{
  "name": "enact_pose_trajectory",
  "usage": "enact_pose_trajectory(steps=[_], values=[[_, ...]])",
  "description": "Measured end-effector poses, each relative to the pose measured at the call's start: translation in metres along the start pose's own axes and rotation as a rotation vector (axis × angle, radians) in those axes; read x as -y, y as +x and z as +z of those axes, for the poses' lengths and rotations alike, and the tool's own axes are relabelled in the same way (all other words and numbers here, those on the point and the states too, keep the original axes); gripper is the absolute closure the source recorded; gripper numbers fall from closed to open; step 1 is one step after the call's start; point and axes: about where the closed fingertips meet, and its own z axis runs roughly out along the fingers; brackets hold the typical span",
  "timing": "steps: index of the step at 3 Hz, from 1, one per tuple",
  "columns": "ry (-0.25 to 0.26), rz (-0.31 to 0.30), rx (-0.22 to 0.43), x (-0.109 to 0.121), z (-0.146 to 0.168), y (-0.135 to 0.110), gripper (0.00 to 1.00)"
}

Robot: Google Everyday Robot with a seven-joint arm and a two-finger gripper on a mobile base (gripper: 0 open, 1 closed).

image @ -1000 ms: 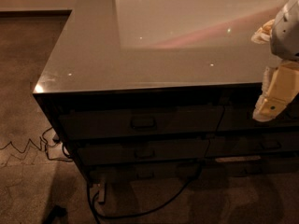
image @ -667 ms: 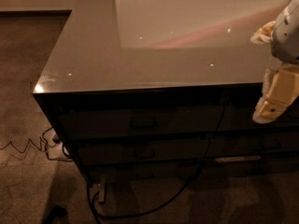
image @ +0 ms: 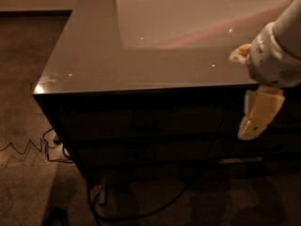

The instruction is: Open top drawer

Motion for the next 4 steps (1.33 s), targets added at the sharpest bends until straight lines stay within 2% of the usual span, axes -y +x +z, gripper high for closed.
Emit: enact_pose_trajectory(steps=[2, 3, 4], values=[[-0.082, -0.072, 0.029, -0.019, 0.05, -0.019, 0.0], [-0.115, -0.142, -0.015, -0.031, 0.072, -0.029, 0.0], [-0.118, -0.144, -0.02, -0.033, 0.074, -0.028, 0.0]])
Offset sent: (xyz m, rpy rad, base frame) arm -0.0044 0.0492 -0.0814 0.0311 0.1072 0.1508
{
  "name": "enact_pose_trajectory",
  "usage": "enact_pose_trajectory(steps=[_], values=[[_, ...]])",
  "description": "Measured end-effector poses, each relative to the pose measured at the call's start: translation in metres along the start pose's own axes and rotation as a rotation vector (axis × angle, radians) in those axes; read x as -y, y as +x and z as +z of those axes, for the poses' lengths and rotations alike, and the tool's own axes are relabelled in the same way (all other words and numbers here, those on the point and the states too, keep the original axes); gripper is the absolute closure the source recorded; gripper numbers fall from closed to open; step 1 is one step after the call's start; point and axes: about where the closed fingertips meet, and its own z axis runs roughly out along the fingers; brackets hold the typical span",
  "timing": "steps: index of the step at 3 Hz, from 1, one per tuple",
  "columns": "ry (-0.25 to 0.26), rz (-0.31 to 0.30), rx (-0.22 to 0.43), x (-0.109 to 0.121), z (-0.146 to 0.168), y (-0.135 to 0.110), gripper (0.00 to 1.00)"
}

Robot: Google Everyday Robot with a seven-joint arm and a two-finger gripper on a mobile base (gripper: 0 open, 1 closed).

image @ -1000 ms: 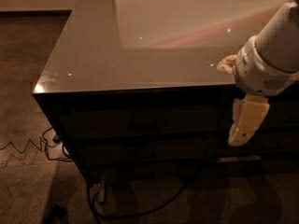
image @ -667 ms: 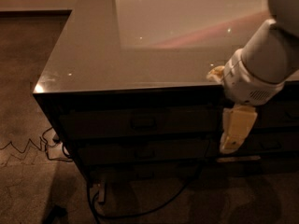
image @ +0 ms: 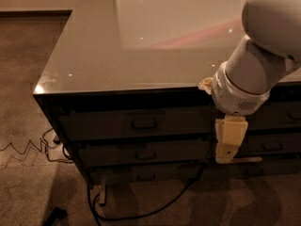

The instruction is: Open top drawer

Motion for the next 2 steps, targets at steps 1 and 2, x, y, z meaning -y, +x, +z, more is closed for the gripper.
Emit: enact_pose_trajectory(steps=[1, 2], values=[[0.047, -0.08, -0.023, -0.005, 0.0, -0.011, 0.0], [0.071, -0.206, -0.047, -0.019, 0.015, -0.023, 0.0]])
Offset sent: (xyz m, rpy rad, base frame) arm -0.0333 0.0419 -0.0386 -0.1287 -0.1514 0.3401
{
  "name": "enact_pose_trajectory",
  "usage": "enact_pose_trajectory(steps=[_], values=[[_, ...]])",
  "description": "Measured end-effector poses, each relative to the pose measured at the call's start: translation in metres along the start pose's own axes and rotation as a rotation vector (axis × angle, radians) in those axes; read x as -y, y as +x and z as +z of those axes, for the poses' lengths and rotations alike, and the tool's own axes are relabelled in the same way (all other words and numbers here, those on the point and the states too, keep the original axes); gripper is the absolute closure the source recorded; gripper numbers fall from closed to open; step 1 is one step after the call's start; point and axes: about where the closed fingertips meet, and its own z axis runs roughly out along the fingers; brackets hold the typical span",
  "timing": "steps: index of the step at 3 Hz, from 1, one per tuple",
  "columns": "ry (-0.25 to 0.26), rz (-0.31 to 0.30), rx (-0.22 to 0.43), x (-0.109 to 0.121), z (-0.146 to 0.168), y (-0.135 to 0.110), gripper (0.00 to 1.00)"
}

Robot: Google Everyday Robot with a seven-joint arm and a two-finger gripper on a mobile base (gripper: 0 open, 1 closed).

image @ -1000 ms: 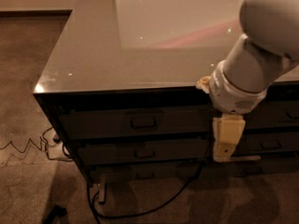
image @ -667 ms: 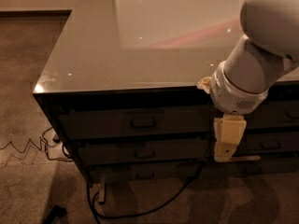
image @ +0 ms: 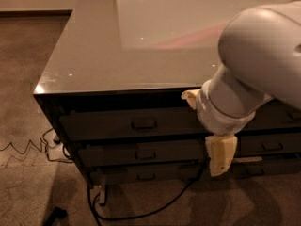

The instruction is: Open top drawer

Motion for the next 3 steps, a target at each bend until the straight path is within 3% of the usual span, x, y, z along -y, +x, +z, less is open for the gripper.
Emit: enact_pose_trajectory(steps=[1, 2, 3], values=[[0.01, -0.099, -0.014, -0.002, 0.013, -0.018, 0.0], [0.021, -0.154, -0.045, 0.019, 0.032, -0.048, 0.0], [0.023, -0.156, -0.046, 0.02, 0.032, -0.049, 0.0]])
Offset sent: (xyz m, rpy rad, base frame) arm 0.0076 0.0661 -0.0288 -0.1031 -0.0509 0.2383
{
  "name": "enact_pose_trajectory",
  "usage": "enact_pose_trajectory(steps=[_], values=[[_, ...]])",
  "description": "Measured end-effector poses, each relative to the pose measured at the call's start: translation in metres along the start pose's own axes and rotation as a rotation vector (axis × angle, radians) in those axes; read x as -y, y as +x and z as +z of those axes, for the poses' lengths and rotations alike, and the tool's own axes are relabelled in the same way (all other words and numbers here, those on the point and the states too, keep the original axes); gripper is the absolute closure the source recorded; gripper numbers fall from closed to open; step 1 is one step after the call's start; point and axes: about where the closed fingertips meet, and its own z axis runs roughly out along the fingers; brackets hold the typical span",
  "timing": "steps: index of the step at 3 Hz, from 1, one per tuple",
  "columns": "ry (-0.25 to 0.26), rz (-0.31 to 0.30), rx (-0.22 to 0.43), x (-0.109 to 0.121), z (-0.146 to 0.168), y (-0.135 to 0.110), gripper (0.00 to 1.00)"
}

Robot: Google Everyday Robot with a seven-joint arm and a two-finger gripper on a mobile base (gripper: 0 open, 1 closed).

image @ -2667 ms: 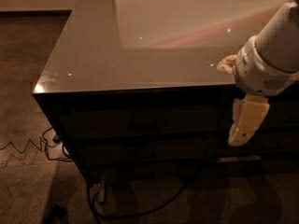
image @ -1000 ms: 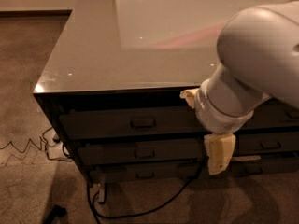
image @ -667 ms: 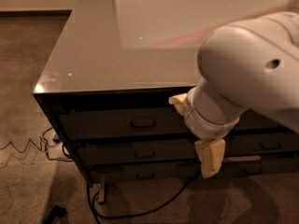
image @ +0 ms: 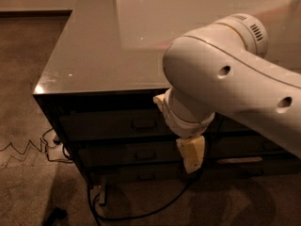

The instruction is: Open top drawer

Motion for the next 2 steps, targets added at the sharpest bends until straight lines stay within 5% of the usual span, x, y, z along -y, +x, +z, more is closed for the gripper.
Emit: enact_pose_trajectory(steps=[2], values=[[-0.016, -0.025, 0.033, 0.013, 0.046, -0.003, 0.0]])
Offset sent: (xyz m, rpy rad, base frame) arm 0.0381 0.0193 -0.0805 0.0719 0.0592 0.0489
